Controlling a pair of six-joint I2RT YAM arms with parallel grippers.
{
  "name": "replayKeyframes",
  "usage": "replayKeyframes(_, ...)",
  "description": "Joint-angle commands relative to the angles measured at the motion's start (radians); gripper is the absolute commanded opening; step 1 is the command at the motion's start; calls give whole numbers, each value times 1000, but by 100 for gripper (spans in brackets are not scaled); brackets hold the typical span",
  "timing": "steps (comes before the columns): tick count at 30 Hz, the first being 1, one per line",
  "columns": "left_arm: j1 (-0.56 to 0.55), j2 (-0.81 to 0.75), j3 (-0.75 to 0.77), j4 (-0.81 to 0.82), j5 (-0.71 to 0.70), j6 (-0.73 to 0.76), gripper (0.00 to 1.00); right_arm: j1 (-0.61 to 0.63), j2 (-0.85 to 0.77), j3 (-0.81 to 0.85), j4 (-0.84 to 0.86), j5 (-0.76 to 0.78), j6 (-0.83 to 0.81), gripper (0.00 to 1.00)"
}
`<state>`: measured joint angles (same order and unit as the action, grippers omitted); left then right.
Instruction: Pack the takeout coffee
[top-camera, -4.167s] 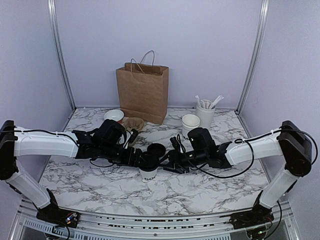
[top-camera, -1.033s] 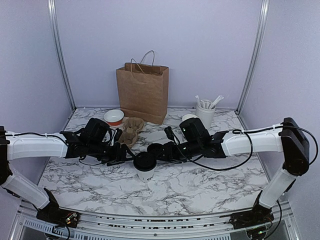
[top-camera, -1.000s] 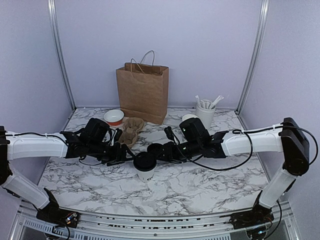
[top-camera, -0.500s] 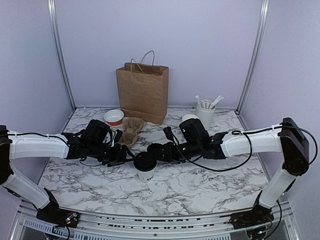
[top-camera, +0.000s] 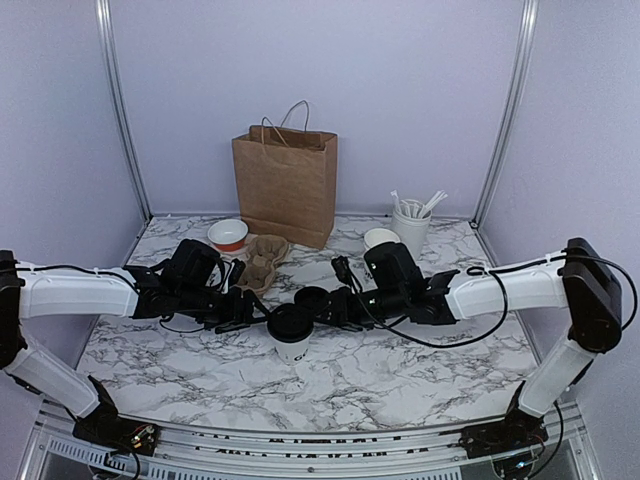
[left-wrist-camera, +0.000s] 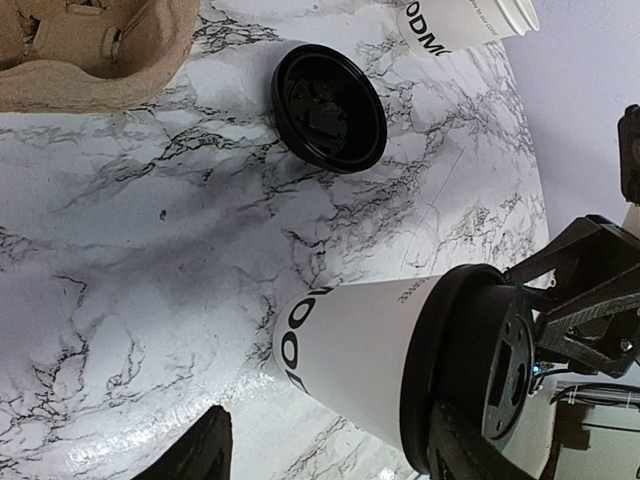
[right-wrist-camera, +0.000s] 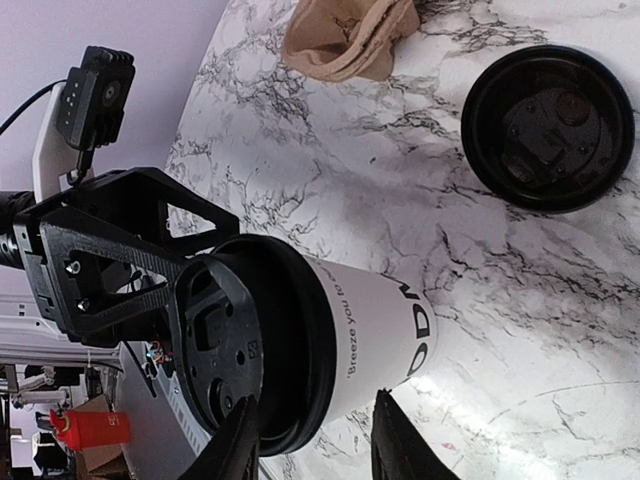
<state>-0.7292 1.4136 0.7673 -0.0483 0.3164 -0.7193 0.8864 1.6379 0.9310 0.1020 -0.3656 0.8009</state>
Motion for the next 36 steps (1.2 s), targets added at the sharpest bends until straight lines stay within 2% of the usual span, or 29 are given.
replayKeyframes(1, 1, 13, -11, -12, 3, 1, 67, -11, -23, -39, -9, 5, 21, 37)
replayKeyframes(19, -5, 35, -11, -44, -22, 15, 66, -4, 59, 8, -63, -36, -12, 37)
replayKeyframes(26, -14, 62, -59, -71, -46, 18, 61, 8, 81, -12, -111, -6, -39, 37)
replayKeyframes(36, -26, 82, -85, -73, -68, 14, 60, 11, 88, -49, -105, 8, -34, 36)
